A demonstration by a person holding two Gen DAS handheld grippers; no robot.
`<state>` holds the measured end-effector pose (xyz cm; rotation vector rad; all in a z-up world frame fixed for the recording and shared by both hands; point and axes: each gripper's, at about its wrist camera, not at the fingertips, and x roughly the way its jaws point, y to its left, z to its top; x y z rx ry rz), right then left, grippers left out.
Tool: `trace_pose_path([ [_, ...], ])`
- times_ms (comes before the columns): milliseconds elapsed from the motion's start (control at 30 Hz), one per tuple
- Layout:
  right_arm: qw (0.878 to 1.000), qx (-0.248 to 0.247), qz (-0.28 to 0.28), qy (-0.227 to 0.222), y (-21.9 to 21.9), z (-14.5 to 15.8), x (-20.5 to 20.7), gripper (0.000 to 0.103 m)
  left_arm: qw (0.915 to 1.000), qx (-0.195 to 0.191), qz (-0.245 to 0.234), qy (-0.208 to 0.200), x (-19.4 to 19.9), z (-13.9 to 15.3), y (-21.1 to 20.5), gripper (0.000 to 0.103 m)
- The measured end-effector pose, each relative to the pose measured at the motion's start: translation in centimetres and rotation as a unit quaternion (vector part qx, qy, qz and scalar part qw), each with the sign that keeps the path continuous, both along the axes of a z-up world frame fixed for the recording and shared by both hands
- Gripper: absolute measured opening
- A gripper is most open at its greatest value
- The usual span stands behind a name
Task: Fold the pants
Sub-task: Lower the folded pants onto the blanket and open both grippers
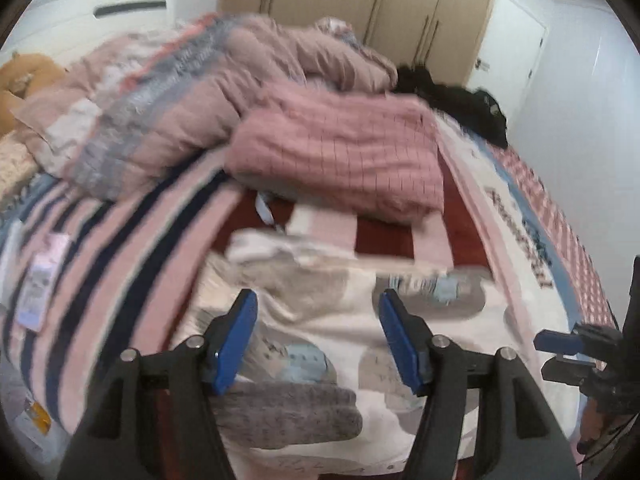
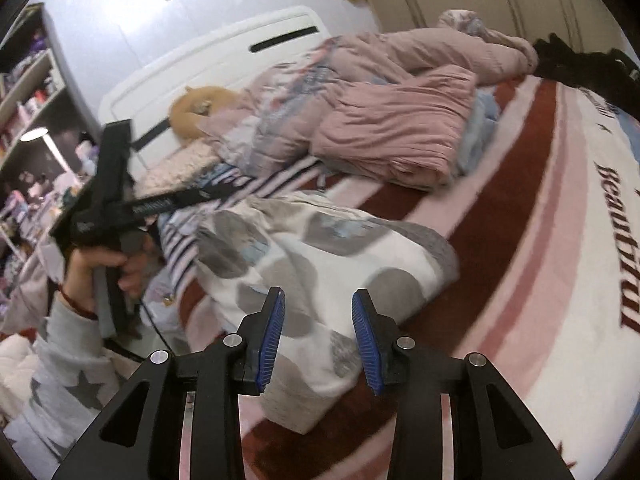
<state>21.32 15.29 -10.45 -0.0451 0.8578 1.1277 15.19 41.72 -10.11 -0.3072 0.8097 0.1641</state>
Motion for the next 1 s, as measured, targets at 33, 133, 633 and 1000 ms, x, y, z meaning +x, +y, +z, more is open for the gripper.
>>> trace_pose_path([
  [33,1.0,-0.003,0.006,0.003,0.5,-0.5,0.0,0.031,0.9999,-0.011,0.0,0.01,0.1,-1.0,0.2,0.059],
  [133,0.999,-0.034,0.016,0.007,1.4,-2.9,0.3,0.031,0.9992,-0.012,0.017,0.034,-0.4,-3.4,1.0,0.059],
  [633,0.998,-0.036,-0.016,0.039,-1.0,-4.4,1.2,0.031,0.9981,0.057,-0.017,0.019,-0.4,-2.5,-5.3,0.062],
  [1000,0.995,-0.023,-0.087,-0.035,-10.4,-0.7,-0.9,0.061,0.9933,0.064,-0.067,-0.069,-2.3,3.0,-15.6,0.073],
])
